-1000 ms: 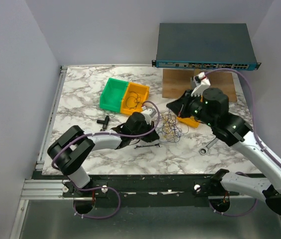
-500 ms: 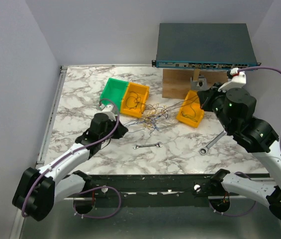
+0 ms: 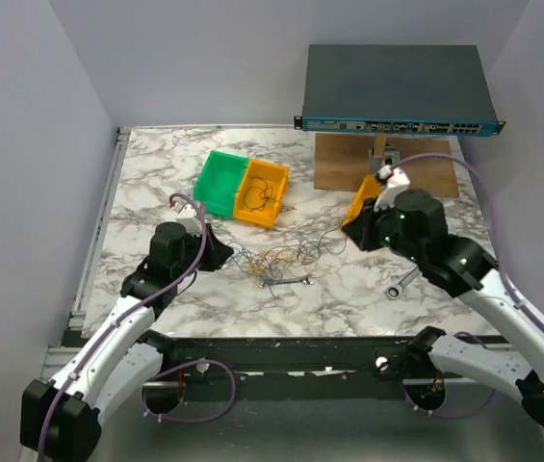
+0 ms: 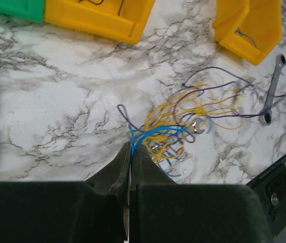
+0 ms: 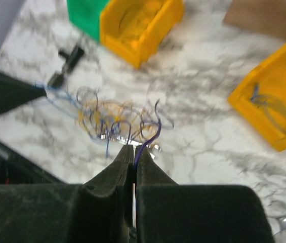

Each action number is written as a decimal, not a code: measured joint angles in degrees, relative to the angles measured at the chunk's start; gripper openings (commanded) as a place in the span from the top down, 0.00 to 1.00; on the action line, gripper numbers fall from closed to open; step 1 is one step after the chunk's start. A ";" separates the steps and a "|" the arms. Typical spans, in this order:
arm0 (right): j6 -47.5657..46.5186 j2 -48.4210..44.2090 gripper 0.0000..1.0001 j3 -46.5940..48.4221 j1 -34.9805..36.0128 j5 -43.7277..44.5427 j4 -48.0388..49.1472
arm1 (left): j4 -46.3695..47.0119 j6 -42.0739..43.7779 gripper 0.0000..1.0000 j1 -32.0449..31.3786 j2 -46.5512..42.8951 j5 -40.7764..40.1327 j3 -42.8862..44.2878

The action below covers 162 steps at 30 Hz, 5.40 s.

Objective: Untangle the cables

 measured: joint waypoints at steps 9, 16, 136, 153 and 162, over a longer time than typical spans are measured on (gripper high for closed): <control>-0.35 6.95 0.66 -10.62 0.00 -18.86 3.08 | -3.34 1.05 0.62 -0.44 -1.36 1.92 3.17; 0.26 8.22 0.36 -12.31 0.00 -22.10 8.24 | -10.86 1.49 0.25 -4.55 -0.59 -5.57 7.26; 20.46 28.17 0.93 -31.91 4.83 1.68 55.60 | -26.86 15.19 1.00 -13.73 4.55 -3.89 58.25; 34.40 9.22 0.71 -32.61 0.48 27.54 20.52 | -28.81 17.79 1.00 -7.34 1.51 -36.09 56.37; 19.76 4.20 0.00 -32.65 0.00 14.29 24.09 | -27.02 18.86 1.00 -6.54 4.42 -25.77 56.30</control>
